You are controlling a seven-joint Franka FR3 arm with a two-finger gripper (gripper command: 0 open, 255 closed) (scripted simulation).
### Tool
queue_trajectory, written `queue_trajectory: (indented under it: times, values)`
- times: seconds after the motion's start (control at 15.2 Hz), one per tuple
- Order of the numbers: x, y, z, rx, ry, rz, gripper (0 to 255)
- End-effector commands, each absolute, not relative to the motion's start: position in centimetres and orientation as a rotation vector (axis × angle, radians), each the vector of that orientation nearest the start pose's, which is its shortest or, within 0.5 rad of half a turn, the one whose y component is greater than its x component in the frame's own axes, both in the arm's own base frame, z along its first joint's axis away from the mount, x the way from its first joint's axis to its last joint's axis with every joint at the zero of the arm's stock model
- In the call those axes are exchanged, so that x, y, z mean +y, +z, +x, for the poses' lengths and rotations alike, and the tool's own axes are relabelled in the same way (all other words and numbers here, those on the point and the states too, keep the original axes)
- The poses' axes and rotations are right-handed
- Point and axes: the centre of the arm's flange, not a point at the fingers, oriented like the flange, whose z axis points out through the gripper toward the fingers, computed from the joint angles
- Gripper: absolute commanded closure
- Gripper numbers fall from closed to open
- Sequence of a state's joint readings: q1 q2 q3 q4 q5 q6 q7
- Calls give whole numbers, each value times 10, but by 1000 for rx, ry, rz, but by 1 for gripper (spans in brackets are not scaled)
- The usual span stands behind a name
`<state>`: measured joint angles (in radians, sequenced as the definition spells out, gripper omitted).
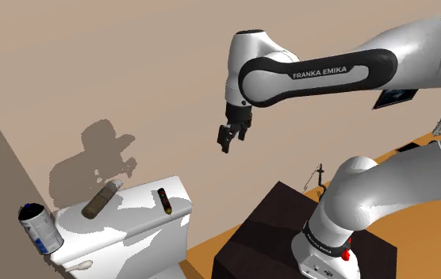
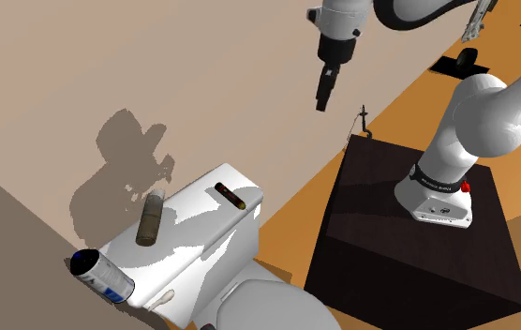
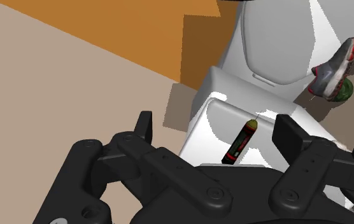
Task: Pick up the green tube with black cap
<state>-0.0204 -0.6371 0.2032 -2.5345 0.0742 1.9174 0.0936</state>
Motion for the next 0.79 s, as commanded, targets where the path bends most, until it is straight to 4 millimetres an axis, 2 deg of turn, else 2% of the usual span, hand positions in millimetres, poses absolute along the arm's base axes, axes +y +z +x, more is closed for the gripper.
queue_trajectory:
  times: [0.0, 0.73]
  values:
    - [88, 457, 368, 0, -26, -3193, 0]
    - [147, 343, 440, 213, -2, -3208, 0]
